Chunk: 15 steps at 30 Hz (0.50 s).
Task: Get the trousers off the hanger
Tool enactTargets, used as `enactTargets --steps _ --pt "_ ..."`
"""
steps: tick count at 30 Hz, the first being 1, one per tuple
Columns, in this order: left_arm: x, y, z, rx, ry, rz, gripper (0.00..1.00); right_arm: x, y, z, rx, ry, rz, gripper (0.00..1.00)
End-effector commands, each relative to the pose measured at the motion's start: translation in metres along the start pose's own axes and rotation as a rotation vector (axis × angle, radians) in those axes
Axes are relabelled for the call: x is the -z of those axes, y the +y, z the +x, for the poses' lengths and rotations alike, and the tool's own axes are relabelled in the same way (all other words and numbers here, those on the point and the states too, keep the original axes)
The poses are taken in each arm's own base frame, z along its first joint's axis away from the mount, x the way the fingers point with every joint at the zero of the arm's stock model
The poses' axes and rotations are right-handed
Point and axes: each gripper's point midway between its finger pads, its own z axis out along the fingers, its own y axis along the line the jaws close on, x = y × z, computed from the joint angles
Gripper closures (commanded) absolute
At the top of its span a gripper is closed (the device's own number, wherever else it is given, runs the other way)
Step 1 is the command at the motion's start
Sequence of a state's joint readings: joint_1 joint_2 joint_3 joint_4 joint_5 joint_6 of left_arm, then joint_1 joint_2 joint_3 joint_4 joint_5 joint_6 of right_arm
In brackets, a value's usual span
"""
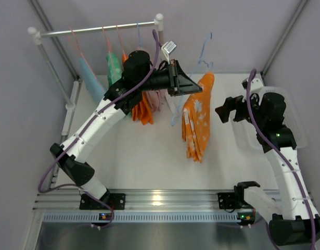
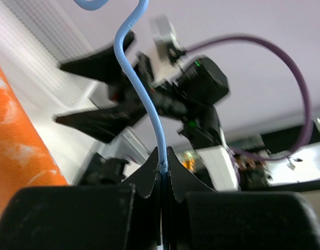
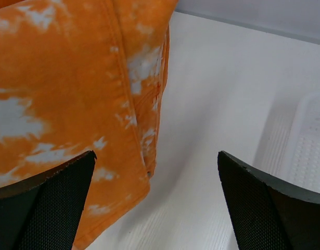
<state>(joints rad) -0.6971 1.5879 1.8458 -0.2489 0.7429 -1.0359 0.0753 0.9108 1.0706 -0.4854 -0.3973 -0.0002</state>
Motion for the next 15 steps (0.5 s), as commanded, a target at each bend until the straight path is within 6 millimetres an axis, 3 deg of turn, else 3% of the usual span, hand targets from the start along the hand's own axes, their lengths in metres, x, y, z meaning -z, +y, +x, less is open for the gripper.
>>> enactTargets --steps 1,3,6,7,12,15 --pt "0.009 -0.047 -0.059 -0.25 -0.262 0.024 1.0 0.007 -0.005 -0.009 0.029 -0.061 0.032 0.0" --pt "0.006 -0.033 -0.078 -0.248 -0.34 -0.065 1.0 0.009 -0.003 -0.008 0.031 -0.065 0.031 0.01" --pt "0.0 -0.014 -0.089 -0.244 -0.406 -0.186 1.0 0.012 0.002 -0.004 0.042 -0.061 0.002 0.01" --pt "0.006 -0.005 -0.1 -0.239 -0.477 -0.276 1.0 0.012 0.004 -0.004 0.049 -0.057 -0.01 0.01" --pt "0.001 0.01 -0.105 -0.219 -0.58 -0.413 1.0 -0.002 0.025 0.005 0.072 0.018 -0.137 0.01" --pt "-0.003 0.02 -0.109 -0.184 -0.609 -0.435 1.0 -0.012 0.036 -0.008 0.094 -0.021 -0.185 0.0"
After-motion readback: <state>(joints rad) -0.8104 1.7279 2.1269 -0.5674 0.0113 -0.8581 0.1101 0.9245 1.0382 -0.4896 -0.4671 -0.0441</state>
